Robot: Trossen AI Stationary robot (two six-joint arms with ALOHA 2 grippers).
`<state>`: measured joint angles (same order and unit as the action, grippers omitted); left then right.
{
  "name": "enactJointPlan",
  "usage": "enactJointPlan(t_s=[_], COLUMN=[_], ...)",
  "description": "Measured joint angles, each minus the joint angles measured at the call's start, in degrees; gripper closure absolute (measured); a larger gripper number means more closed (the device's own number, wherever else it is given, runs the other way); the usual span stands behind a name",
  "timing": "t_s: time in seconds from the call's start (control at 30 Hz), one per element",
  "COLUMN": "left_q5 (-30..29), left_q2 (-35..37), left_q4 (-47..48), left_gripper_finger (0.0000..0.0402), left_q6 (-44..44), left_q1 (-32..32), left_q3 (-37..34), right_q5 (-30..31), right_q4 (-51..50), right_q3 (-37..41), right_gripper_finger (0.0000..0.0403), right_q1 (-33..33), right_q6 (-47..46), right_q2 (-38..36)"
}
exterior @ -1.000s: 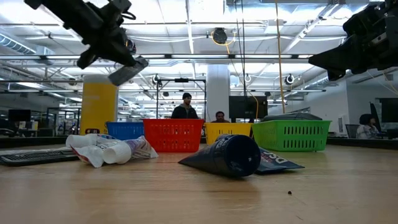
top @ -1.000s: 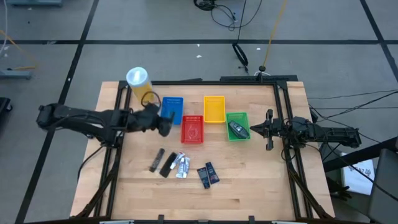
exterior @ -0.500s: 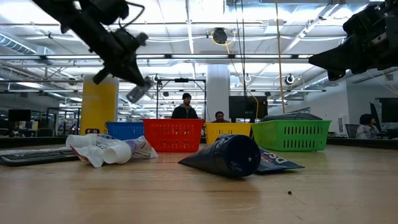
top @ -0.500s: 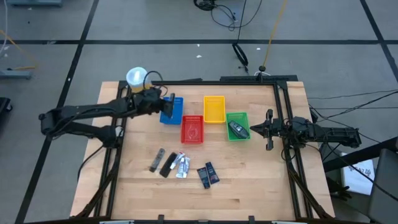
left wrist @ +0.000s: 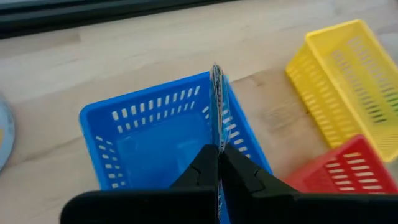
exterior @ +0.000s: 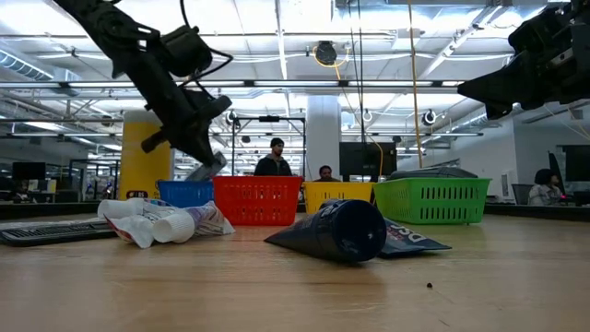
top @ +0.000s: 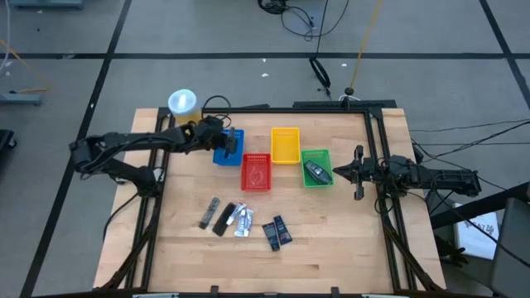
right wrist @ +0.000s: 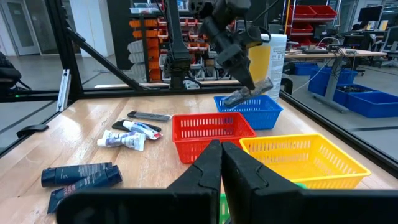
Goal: Pick & Place Travel size toiletries
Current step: Put the black bomb into the blue bin
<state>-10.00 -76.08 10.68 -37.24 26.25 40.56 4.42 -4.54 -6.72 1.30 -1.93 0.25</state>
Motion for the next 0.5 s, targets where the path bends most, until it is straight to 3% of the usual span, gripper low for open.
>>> enactJointPlan(t_s=[0.5], left_q5=[-0.5], left_q2=[-0.5], left_q4=[0.2], left_gripper_finger=[0.0399], left_q6=[-1.5], left_q1=[0.6], left_q3=[0.0], right_q5=[0.0], right_q4=[0.0], right_q3=[0.0], right_gripper_finger=[0.0399], right_q1=[0.0], right_q6=[0.0], right_q2=[0.0])
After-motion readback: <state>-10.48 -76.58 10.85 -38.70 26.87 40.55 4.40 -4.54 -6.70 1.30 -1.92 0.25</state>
